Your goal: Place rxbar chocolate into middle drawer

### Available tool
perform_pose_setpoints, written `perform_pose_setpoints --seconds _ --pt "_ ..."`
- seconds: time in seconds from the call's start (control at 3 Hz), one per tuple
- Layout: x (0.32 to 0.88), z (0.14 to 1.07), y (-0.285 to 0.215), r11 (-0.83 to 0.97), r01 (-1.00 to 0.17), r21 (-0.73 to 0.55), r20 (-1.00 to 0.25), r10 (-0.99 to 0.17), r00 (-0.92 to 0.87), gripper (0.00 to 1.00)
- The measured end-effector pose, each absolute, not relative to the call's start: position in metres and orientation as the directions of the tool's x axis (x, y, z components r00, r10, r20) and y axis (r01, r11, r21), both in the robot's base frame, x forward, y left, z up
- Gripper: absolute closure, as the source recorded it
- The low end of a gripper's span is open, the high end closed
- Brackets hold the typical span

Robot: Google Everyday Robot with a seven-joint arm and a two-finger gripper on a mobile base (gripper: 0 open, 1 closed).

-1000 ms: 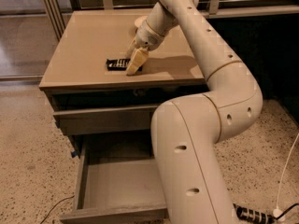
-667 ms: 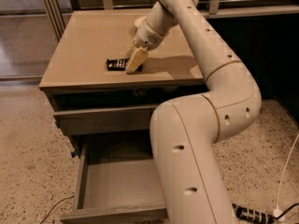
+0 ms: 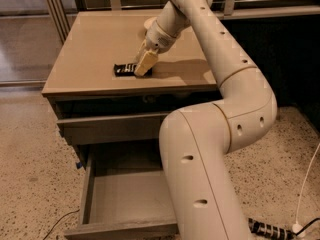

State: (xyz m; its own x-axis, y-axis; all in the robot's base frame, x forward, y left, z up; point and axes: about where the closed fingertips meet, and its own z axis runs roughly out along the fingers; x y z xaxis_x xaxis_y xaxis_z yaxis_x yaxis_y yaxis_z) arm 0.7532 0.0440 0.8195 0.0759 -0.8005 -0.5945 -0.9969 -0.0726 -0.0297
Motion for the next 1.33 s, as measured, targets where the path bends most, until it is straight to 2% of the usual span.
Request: perform_pose_setpoints --seconds 0.33,1.33 --pt "0.755 0.819 0.043 -0.069 -0.997 -0.03 -0.596 -0.8 0.073 1.0" --pt "0.758 0.844 0.035 -0.019 -0.998 -0.064 -0.611 -0.79 0.055 1.0"
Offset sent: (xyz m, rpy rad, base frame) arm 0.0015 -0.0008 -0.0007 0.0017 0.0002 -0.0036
